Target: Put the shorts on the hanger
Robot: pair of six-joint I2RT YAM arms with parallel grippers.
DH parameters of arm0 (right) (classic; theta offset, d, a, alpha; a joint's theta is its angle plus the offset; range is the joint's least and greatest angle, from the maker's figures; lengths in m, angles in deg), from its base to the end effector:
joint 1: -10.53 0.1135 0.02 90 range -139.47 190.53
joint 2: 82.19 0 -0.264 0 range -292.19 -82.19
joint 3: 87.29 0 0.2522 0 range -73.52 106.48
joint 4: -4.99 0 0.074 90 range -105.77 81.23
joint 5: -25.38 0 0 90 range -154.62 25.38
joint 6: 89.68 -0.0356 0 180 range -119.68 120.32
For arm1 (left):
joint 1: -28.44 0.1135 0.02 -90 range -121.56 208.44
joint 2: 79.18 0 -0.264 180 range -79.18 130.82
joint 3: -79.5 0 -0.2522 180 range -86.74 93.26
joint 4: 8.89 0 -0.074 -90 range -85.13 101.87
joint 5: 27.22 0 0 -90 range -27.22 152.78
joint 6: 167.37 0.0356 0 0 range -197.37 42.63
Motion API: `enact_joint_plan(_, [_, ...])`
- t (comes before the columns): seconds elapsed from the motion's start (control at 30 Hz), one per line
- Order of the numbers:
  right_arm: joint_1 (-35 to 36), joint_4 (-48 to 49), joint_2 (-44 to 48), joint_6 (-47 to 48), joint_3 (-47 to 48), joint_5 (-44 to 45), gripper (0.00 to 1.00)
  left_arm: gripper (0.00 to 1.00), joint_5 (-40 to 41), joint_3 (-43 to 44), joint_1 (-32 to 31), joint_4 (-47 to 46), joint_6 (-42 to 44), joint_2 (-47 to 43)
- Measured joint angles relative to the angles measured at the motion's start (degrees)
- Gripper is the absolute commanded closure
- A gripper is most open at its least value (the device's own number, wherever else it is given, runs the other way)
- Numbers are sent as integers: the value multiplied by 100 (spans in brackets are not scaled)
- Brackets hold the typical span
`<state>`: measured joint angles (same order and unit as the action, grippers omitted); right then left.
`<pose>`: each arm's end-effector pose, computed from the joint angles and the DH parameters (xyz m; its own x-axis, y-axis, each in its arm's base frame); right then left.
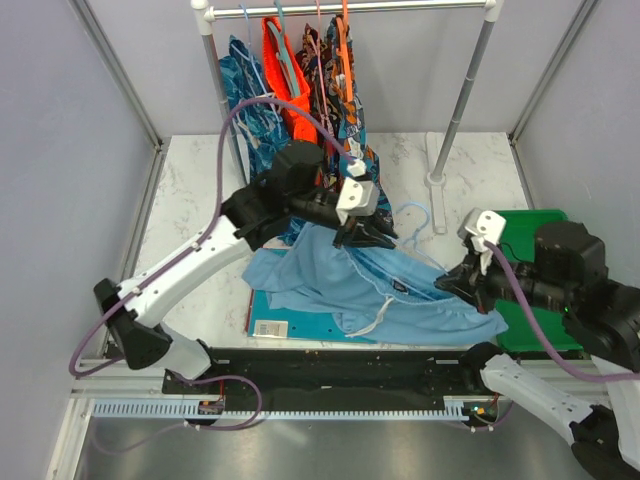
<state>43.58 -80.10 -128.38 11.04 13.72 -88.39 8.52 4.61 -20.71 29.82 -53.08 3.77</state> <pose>0.0547 0.0527 0.4564 -0.2680 -0.3775 -0.8864 -0.8557 0.5160 0.0390 0.1822 -0.2549 0.4436 0.2213 0.1115 -0.9688 0.9432 -0.2768 0.1836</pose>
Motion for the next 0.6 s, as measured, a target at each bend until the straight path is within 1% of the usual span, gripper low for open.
enact_joint_plan(0.03, [-79, -76, 107, -81, -28, 20, 100, 36, 15, 31, -74, -166, -63, 129])
enact_joint_plan(0.07, [-181, -136, 234, -153, -52, 9, 100, 19, 57, 116, -168, -409, -210, 304])
enact_joint_plan(0.1, [-367, -223, 391, -275, -61, 13, 100, 9, 144, 247, -240, -610, -374, 498])
enact_joint_plan(0.2, [-872, -374, 660, -555, -57, 103, 100, 1, 529, 546, -339, -1154, -824, 951])
enact_joint_plan(0.27, [-1241, -481, 686, -708, -4, 188, 100, 1, 866, 540, -273, -1423, -1071, 997])
enact_joint_plan(0.37, [-1897, -634, 678, -933, 48, 229, 100, 2, 1434, 509, -168, -1744, -1209, 879])
enact_joint_plan(0.5, [-2286, -745, 682, -1147, 90, 470, 100, 8, 2614, 457, -114, -1818, -1224, 562])
enact_joint_plan(0.6, [-2448, -776, 669, -1244, 166, 774, 100, 9, 3497, 385, -74, -1803, -1217, 398])
